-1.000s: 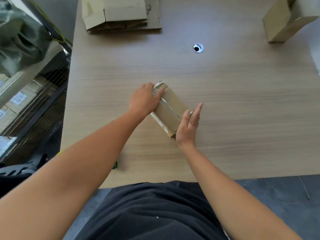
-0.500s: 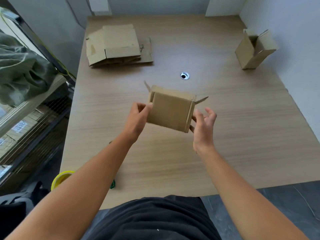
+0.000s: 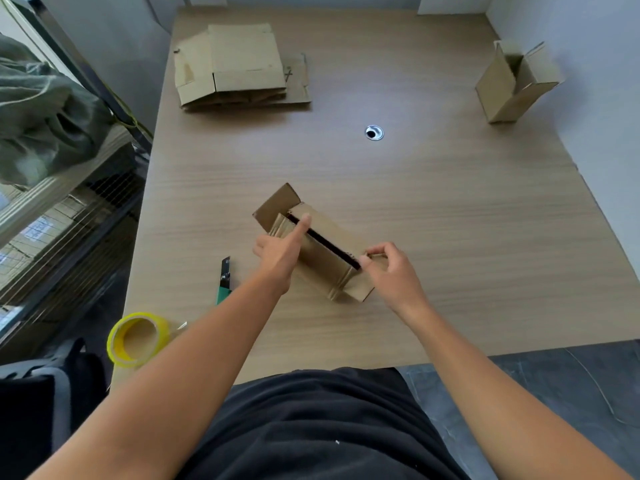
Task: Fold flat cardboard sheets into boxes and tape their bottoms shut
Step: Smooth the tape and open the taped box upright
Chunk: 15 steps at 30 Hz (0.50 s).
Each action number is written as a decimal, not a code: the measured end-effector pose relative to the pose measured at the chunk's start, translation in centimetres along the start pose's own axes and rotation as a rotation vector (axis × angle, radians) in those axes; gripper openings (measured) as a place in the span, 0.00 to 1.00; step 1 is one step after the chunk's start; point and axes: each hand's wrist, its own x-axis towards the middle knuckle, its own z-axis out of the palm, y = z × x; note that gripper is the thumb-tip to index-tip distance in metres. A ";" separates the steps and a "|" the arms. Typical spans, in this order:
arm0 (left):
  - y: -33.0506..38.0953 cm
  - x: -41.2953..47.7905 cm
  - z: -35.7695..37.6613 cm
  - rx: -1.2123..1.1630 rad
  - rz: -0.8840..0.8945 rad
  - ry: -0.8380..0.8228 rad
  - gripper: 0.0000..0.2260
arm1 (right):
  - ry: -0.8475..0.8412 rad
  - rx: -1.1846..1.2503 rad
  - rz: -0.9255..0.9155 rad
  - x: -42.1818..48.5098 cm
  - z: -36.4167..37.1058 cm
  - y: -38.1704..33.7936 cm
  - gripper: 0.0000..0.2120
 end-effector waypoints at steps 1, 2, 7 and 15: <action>-0.2 0.0 0.1 -0.010 0.017 -0.001 0.52 | 0.013 -0.123 -0.035 0.2 0.0 0.1 0.13; -0.1 -0.1 0.2 -0.035 0.026 -0.015 0.49 | 0.030 -0.227 -0.073 0.3 0.0 0.0 0.16; 0.5 -0.3 0.3 -0.116 0.101 -0.139 0.29 | -0.104 -0.299 -0.110 1.7 -0.5 -1.5 0.23; -1.6 1.1 -0.9 -0.072 0.231 -0.106 0.26 | 0.092 -0.237 -0.060 2.1 -1.0 -0.8 0.25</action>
